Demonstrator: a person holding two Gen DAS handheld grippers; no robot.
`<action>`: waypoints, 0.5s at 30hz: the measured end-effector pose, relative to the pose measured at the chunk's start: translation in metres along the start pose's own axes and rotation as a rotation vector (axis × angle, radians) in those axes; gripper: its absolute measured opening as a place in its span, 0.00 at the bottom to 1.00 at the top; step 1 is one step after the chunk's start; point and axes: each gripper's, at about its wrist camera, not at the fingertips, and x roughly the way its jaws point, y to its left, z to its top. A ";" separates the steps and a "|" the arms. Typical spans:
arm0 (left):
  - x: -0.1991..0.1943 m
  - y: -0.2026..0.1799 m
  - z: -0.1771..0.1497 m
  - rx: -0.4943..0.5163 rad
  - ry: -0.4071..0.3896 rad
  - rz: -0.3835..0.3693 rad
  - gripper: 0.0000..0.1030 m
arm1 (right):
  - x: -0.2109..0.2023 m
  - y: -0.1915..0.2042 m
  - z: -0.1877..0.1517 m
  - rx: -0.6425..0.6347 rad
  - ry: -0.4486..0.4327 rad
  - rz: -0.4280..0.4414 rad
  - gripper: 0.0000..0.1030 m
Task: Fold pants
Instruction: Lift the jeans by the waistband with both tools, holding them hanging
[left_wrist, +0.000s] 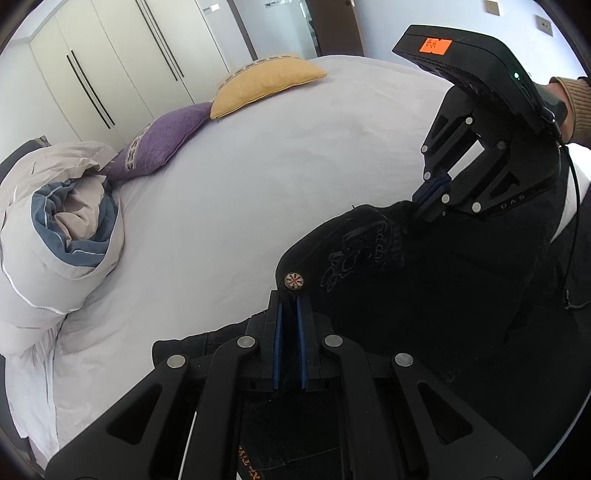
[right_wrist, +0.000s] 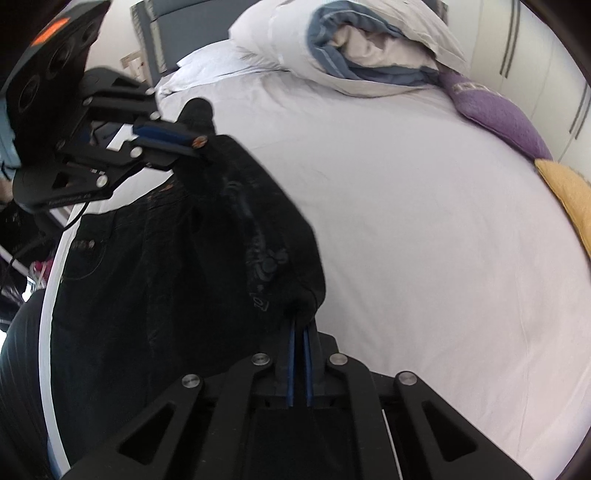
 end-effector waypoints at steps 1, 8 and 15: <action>-0.004 -0.003 -0.002 0.003 -0.002 -0.004 0.06 | -0.001 0.007 -0.001 -0.013 0.002 0.000 0.05; -0.035 -0.028 -0.025 0.012 -0.007 -0.032 0.06 | -0.009 0.057 -0.021 -0.056 0.018 0.025 0.05; -0.067 -0.076 -0.066 0.088 0.012 -0.055 0.06 | -0.013 0.116 -0.046 -0.156 0.055 -0.018 0.05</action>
